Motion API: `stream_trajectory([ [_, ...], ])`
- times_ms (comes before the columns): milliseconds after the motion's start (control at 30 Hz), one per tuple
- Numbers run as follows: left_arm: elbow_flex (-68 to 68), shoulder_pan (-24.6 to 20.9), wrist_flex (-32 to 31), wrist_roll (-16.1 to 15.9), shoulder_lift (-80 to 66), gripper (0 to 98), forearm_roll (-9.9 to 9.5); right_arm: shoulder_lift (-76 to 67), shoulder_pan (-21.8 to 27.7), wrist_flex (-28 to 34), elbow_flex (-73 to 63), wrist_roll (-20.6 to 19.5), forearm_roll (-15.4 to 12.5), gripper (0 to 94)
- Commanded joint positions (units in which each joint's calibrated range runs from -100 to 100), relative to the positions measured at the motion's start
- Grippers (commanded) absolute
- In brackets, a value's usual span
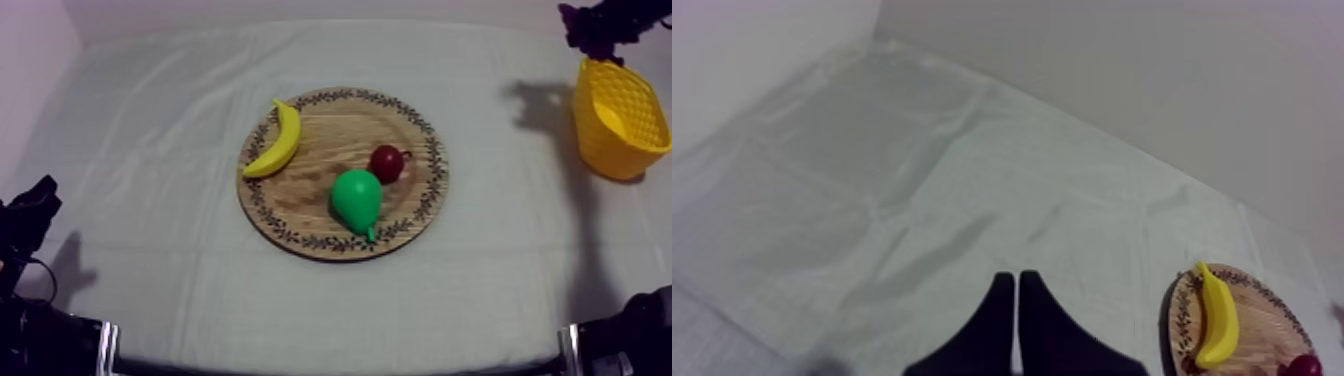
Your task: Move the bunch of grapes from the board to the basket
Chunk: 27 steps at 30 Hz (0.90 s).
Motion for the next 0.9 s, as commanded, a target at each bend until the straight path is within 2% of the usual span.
stream_trajectory([
  [0,0.0,0.0,0.0,0.0,0.0,0.1,0.0,1.0,3.2,-0.9,-0.1,-0.2,0.3,40.8],
  [133,0.0,0.0,0.0,0.0,0.0,0.1,0.0,2.6,5.4,-3.2,0.3,-1.0,1.1,42.8],
  [233,0.0,0.0,0.0,0.0,0.0,0.1,0.0,3.5,6.4,-4.7,1.3,-1.6,1.7,47.8],
  [433,0.0,0.0,0.0,0.0,0.0,0.1,0.0,4.1,7.1,-6.1,2.9,-3.0,2.8,76.5],
  [533,0.0,0.0,0.0,0.0,0.0,0.1,0.0,2.8,7.2,-5.6,3.6,-3.4,3.0,84.5],
  [667,0.0,0.0,0.0,0.0,0.0,0.1,0.0,-2.6,7.2,-4.7,6.5,-2.5,1.9,85.9],
  [867,0.0,0.0,0.0,0.0,0.0,0.1,0.0,-17.5,6.0,-3.5,15.3,-1.7,0.0,77.9],
])
